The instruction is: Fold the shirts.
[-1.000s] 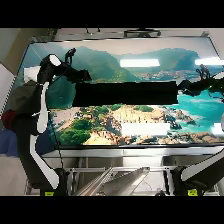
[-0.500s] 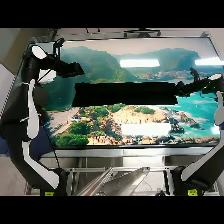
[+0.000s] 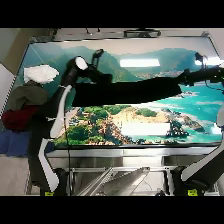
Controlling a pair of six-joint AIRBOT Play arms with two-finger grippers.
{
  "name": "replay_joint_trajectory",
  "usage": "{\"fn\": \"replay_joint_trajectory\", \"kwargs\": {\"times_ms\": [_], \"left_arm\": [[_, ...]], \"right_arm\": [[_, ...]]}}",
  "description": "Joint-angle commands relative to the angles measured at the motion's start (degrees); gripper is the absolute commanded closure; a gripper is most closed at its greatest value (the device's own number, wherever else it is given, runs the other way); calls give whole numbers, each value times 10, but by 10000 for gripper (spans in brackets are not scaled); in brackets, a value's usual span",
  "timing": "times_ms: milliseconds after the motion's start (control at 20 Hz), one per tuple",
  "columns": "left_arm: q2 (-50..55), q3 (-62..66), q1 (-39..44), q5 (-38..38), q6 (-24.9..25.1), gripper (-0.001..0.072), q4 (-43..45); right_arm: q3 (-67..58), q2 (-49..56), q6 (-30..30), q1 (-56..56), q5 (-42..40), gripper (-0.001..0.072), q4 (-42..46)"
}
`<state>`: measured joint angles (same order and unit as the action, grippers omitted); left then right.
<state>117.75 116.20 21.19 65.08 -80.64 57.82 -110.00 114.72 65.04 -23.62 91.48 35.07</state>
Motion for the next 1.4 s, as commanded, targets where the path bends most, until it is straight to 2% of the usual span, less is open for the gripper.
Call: {"fn": "replay_joint_trajectory", "kwargs": {"times_ms": [0,100,200,450,600,750,850,950,1100,1250,1300,1350], "left_arm": [[76,0,71,-163,0,672,-104],[110,0,93,-212,0,672,-151],[123,0,101,-234,0,674,-160],[123,16,99,-233,1,673,-198],[84,37,63,-110,26,674,-231],[-47,13,-30,31,102,679,-296],[-157,-17,-104,86,154,679,-364],[-249,-31,-173,120,167,679,-400],[-337,-45,-249,149,168,678,-398],[-395,-101,-287,163,190,678,-399],[-409,-129,-289,164,197,678,-399],[-420,-155,-290,164,200,678,-399]], "right_arm": [[-14,-64,39,11,36,686,-84],[-14,-90,40,24,47,686,-83],[-14,-105,45,35,50,686,-84],[-14,-110,49,52,52,686,-108],[-14,-110,64,69,52,686,-108],[-14,-110,75,109,39,686,-111],[-14,-110,75,160,6,685,-128],[-14,-106,74,240,-86,685,-143],[-14,-75,68,381,-281,685,-143],[-14,10,16,529,-490,684,-141],[-14,46,2,572,-558,676,-142],[-14,77,-2,604,-607,620,-148]]}}
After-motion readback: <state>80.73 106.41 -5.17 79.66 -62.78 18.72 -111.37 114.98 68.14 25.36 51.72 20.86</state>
